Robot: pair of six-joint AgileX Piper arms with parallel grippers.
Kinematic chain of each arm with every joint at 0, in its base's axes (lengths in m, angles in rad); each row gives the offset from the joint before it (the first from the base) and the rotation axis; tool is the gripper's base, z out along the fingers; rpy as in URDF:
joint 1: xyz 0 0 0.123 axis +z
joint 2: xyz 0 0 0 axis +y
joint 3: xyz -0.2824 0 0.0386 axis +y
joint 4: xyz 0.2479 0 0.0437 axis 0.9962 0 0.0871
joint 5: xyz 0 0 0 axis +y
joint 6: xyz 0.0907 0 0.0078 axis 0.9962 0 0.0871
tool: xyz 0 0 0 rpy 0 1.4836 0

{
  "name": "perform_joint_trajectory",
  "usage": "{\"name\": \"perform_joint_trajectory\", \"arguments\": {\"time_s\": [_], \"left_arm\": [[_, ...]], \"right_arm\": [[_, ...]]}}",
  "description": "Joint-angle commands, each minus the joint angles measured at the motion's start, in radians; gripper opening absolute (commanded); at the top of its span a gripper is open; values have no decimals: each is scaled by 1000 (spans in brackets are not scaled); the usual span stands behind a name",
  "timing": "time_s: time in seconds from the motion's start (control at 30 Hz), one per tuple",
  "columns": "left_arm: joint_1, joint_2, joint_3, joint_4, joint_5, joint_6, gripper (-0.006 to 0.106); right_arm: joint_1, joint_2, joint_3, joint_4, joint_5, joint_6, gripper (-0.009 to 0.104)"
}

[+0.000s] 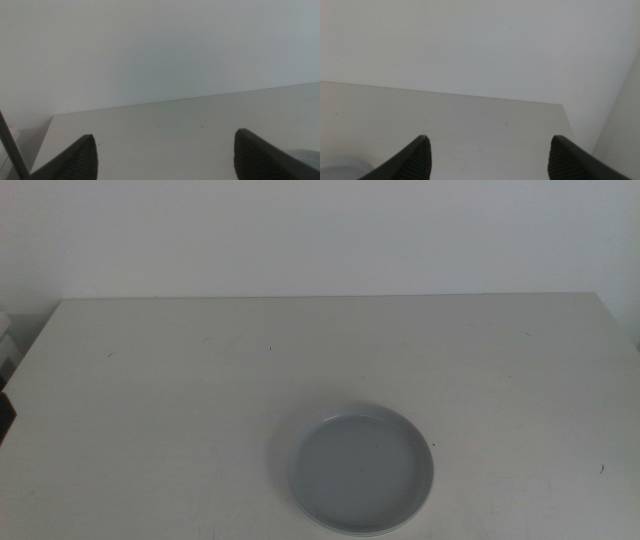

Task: Stack the three bowls on top of each other.

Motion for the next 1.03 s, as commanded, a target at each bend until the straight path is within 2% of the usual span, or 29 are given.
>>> {"name": "perform_joint_trajectory", "arguments": {"time_s": [0.0,0.17,0.37,0.67,0.8,1.0], "left_arm": [[2,13,-14,1,-86,-12,105],[2,5,32,14,-113,-12,105],[2,-47,159,11,-213,-12,105],[2,-212,385,-42,-285,-12,105],[2,-268,466,-42,-286,-12,105],[2,-284,468,-44,-260,-12,105]], "right_arm": [[3,8,-22,1,-77,-14,59],[3,-47,72,-9,-169,-14,59],[3,-180,300,38,-266,-14,59],[3,-406,541,-78,-265,-14,59],[3,-431,556,-82,-259,-14,59],[0,-431,556,-82,-262,-14,59]]}}
